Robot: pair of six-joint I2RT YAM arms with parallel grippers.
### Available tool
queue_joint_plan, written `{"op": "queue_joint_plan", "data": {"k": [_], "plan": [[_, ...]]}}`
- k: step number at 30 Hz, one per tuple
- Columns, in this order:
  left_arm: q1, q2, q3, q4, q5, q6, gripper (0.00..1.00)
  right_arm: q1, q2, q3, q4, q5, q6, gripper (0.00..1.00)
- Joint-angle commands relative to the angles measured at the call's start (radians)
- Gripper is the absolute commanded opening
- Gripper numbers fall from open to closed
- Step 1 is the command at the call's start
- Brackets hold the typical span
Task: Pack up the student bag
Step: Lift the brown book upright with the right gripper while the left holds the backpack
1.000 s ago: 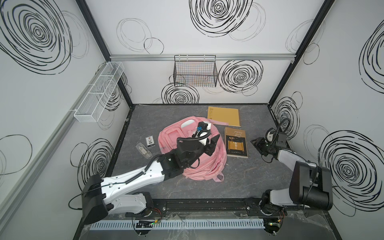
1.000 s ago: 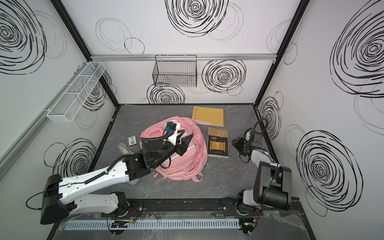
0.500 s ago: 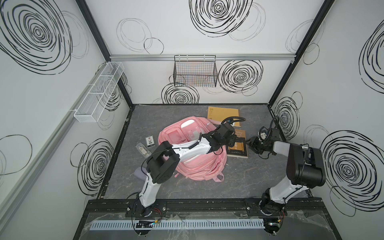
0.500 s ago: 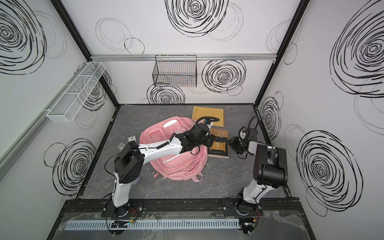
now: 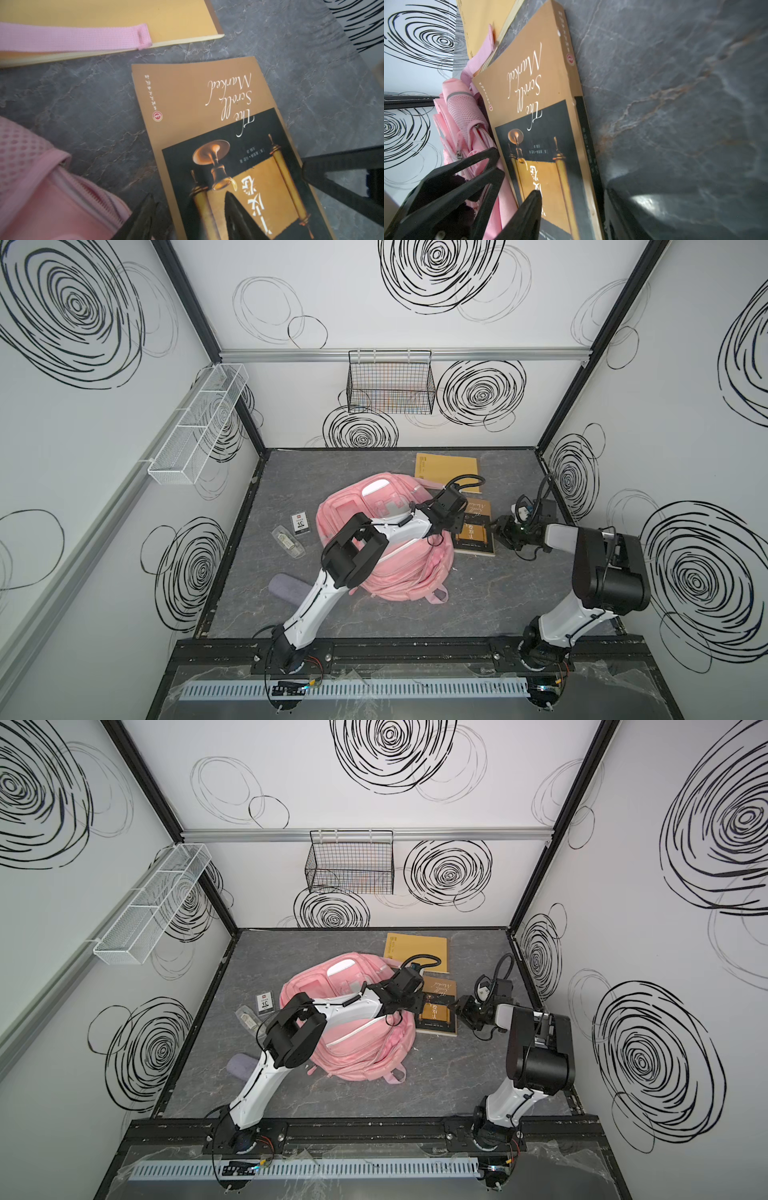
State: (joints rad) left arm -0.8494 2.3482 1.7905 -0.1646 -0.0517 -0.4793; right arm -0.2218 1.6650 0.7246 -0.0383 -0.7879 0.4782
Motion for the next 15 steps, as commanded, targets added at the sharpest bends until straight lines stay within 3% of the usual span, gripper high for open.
{"op": "queue_joint_plan", "data": {"k": [1, 10, 15], "plan": [[0.007, 0.029, 0.018, -0.026, 0.048, -0.033, 0.57, 0.008, 0.011, -0.038, 0.005, -0.087, -0.008, 0.53], [0.018, 0.025, -0.101, 0.098, 0.177, -0.128, 0.53, 0.006, 0.001, -0.080, 0.160, -0.308, 0.101, 0.52], [0.017, 0.033, -0.153, 0.152, 0.216, -0.172, 0.52, 0.006, -0.042, -0.104, 0.288, -0.372, 0.207, 0.52]]}}
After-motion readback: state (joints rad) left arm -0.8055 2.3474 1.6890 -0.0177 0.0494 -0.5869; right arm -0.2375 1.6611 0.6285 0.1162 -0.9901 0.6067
